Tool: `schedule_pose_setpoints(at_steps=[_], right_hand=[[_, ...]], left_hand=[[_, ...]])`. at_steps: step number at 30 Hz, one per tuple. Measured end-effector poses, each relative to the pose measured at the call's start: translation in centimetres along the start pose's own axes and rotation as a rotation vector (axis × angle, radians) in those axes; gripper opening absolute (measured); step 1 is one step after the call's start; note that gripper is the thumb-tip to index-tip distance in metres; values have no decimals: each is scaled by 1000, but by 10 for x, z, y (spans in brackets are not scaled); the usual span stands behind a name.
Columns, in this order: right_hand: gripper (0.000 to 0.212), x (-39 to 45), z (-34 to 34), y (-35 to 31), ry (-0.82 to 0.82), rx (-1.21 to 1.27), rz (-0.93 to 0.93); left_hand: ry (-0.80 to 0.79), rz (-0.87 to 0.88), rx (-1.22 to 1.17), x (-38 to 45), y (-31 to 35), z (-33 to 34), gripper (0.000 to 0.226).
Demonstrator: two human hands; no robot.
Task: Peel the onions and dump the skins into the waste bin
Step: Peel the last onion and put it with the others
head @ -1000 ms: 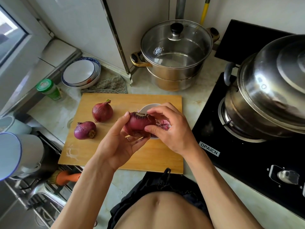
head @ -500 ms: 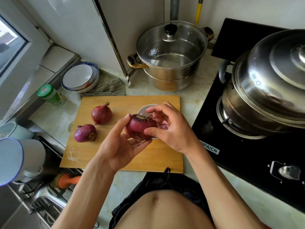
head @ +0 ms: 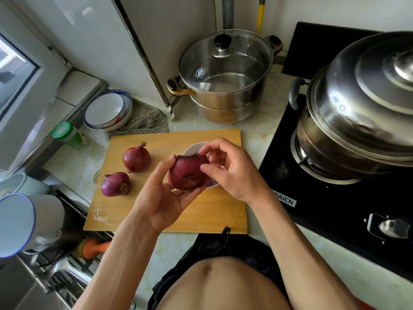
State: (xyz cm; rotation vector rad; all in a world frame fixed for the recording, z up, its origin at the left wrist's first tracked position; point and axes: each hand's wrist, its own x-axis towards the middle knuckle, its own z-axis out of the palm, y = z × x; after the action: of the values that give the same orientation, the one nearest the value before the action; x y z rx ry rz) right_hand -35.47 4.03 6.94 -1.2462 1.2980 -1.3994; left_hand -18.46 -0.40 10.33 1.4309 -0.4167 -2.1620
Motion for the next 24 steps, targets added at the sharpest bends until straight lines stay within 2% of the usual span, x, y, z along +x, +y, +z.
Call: schedule_pose_setpoints(at_steps=[6,24], right_hand=[[40,-2,-6,7,2,-27,62],[28,0,-13,14,-97,215,193]], left_hand=[[3,52,25,1,-4,0,68],[-40,37,148,0,3,-2,68]])
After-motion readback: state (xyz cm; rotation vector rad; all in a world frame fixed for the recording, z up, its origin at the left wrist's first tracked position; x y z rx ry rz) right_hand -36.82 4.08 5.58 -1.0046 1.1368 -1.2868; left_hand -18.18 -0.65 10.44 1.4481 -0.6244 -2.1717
